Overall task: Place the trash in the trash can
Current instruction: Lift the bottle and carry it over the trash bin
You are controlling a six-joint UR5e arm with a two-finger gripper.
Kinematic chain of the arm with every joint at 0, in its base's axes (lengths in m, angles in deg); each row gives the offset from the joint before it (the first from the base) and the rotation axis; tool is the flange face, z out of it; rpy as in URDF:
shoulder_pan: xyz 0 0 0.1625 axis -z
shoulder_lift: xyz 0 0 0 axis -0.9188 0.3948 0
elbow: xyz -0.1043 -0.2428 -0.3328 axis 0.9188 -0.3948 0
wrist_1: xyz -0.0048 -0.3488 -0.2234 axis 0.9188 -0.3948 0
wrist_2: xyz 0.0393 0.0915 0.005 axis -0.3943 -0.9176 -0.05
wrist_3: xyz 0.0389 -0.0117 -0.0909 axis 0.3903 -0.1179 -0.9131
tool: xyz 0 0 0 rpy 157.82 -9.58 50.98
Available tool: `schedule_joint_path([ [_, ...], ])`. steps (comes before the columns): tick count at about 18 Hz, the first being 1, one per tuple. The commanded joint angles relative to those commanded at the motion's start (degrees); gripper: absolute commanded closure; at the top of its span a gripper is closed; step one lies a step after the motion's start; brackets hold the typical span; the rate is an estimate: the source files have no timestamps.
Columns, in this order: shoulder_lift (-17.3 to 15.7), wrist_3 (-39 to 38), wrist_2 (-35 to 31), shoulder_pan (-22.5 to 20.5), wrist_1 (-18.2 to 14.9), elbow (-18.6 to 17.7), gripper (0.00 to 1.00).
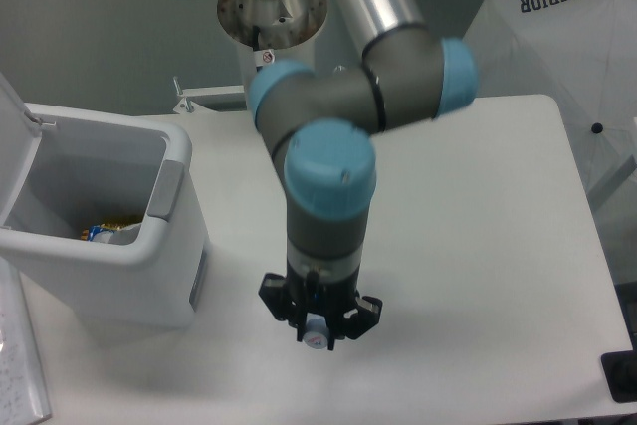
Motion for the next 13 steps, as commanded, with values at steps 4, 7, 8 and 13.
schedule_joint_path([
  [4, -2.9, -1.5, 14.6, -1.4, 3.5, 0.3, 0.99],
  [7, -5.1, -1.7, 26.4, -3.9, 5.3, 0.4, 1.00],
  [8, -5.6, -1.7, 28.5, -4.3, 5.6, 0.4, 1.00],
  [13, -8.8, -1.6, 39.7, -6.4, 5.7, 0.3, 1.00],
])
